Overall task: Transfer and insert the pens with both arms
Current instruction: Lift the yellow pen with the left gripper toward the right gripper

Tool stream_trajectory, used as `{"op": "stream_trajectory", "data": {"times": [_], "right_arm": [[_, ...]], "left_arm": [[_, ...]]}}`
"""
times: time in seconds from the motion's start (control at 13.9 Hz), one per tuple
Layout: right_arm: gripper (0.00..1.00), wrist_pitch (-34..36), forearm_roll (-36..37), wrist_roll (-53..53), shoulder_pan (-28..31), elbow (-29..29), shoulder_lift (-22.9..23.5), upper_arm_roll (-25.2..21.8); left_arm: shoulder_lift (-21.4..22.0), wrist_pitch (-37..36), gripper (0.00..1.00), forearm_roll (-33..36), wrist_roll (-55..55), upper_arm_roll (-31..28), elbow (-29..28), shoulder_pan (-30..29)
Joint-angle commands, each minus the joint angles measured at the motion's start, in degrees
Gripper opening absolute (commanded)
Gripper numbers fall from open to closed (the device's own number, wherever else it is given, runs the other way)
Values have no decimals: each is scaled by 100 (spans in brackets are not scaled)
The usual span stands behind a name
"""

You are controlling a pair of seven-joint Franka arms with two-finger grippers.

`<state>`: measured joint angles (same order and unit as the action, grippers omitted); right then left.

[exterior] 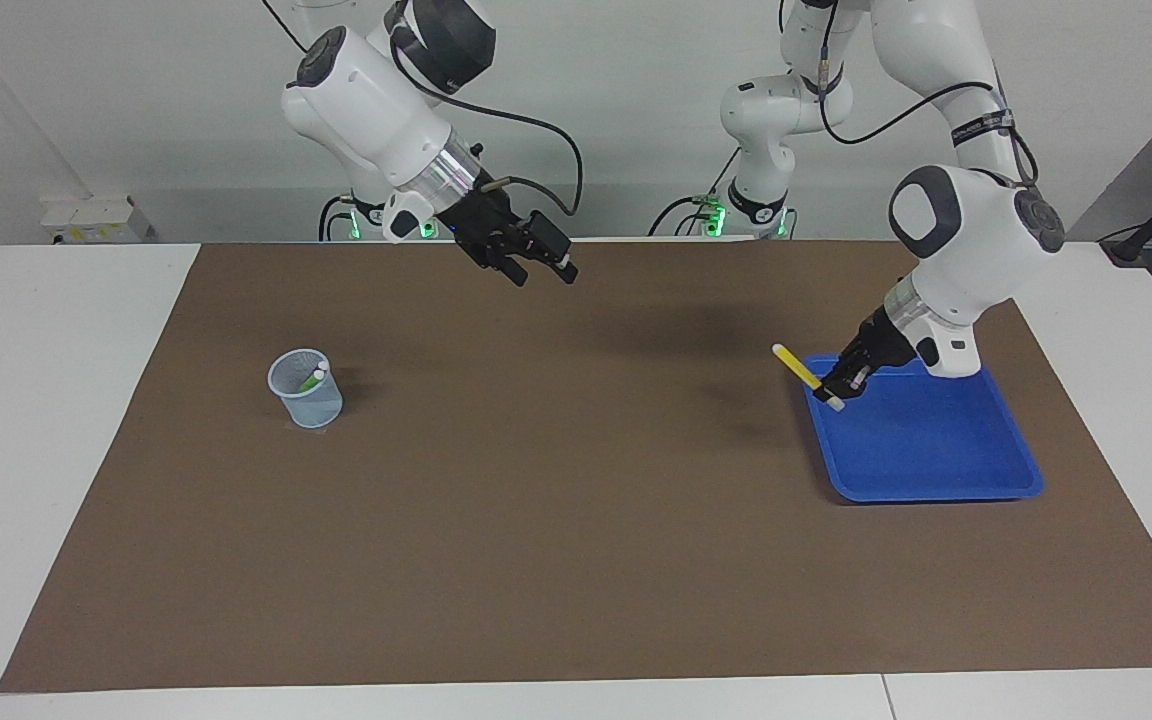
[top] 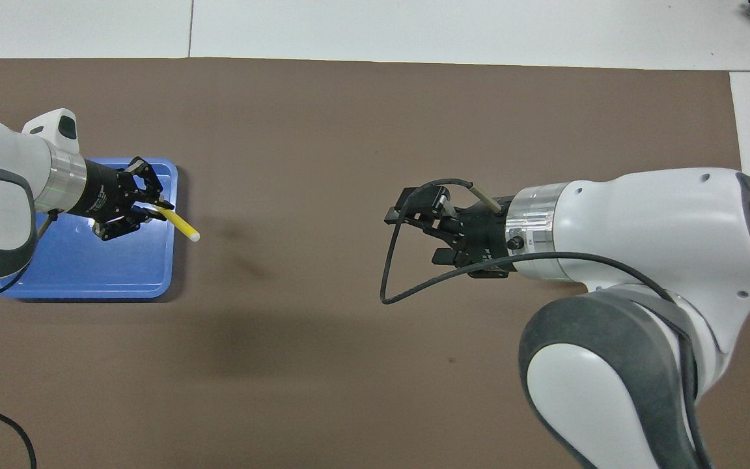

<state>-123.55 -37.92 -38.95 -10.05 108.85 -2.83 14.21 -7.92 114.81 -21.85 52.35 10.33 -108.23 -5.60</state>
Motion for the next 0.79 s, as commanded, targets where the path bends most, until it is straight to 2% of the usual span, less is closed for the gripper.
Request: {"op": "stream_trajectory", "data": {"times": [0.0,0.22,0.43,0.72], "right_arm": [[100,-590,-207,-314,-356,110,1,-6],[89,-1485,-198,-701,-761,207,97,-6],[88,-2478,-198,-729,-1279,198,492,-6],[88,-3069,-129,-649,-1579,128,818,-6]], "left_arm": [[316,-230,0,-678,1107,-40,-110,111],[501,-354,0,-1031,2048,-31,-154,410],[756,-345,0,-1321,2708,-31,-338,718],[1151,-301,0,-1550,3140,-31,-628,1051]]}}
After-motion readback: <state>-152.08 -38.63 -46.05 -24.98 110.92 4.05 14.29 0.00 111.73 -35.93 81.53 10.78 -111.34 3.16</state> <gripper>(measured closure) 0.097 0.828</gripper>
